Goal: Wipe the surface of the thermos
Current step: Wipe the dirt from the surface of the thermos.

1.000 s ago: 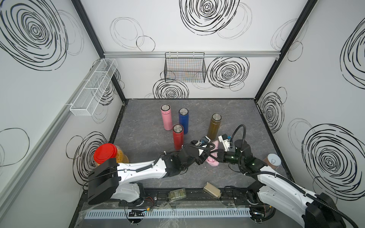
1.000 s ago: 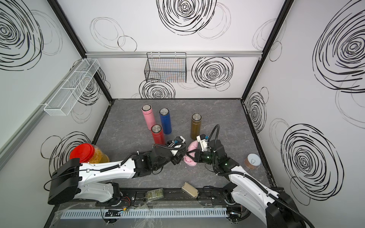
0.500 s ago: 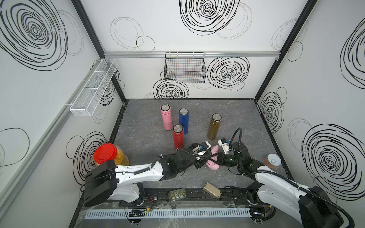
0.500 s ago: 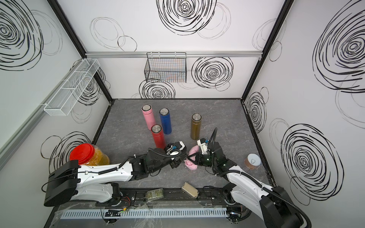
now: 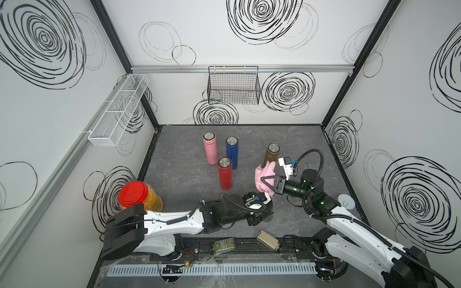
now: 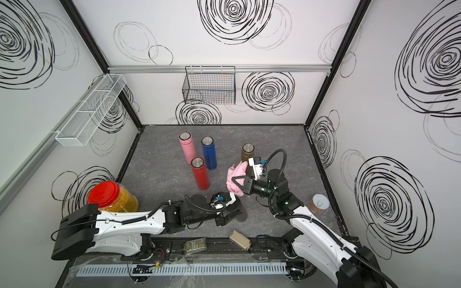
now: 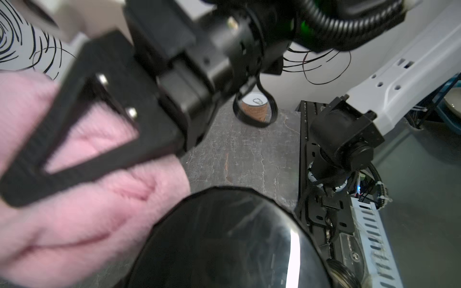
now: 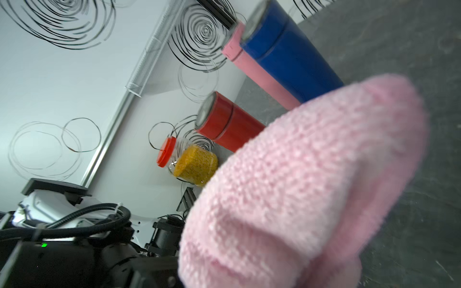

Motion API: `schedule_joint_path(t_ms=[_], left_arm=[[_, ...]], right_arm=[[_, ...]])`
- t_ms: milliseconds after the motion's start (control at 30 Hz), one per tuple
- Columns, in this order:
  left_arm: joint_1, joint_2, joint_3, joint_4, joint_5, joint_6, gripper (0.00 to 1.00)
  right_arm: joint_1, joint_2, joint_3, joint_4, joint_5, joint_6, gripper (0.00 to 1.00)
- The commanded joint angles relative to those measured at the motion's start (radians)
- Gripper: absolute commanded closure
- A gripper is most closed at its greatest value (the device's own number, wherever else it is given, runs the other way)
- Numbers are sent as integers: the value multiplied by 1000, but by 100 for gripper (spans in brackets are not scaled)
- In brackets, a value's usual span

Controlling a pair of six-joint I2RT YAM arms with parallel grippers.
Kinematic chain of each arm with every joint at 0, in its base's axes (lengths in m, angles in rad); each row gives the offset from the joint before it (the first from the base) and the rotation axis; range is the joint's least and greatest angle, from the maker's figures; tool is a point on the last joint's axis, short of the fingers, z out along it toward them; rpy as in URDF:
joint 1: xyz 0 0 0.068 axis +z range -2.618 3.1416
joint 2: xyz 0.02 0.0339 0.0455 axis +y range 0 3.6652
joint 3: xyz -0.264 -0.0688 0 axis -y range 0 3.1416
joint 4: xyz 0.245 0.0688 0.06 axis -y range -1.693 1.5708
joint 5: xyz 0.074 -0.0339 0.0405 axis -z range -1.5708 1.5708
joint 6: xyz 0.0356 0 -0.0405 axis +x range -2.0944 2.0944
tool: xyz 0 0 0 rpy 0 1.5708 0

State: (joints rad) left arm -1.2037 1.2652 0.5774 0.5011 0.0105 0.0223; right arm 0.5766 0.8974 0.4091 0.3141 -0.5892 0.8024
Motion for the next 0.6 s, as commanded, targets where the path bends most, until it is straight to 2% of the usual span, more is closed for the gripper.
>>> schedule_joint_path(t_ms=[0, 167, 300, 367, 467, 567], left_arm=[[-6, -8, -31, -4, -24, 17, 100], [-8, 24, -24, -6, -87, 44, 100], [-8, 47, -27, 8, -107, 47, 100], [-6, 59, -21, 8, -109, 49, 100], [-6, 78, -8, 7, -114, 50, 100], [-4, 92, -1, 37, -140, 43, 100]], right_arm=[[17, 5, -90, 47, -5, 14, 100], [5, 16, -169, -19, 34, -35, 100], [4, 37, -158, -153, 129, -96, 100], [5, 21, -133, -154, 109, -102, 100], [6, -47, -107, -34, 16, -51, 100], [6, -91, -61, 0, -7, -30, 100]])
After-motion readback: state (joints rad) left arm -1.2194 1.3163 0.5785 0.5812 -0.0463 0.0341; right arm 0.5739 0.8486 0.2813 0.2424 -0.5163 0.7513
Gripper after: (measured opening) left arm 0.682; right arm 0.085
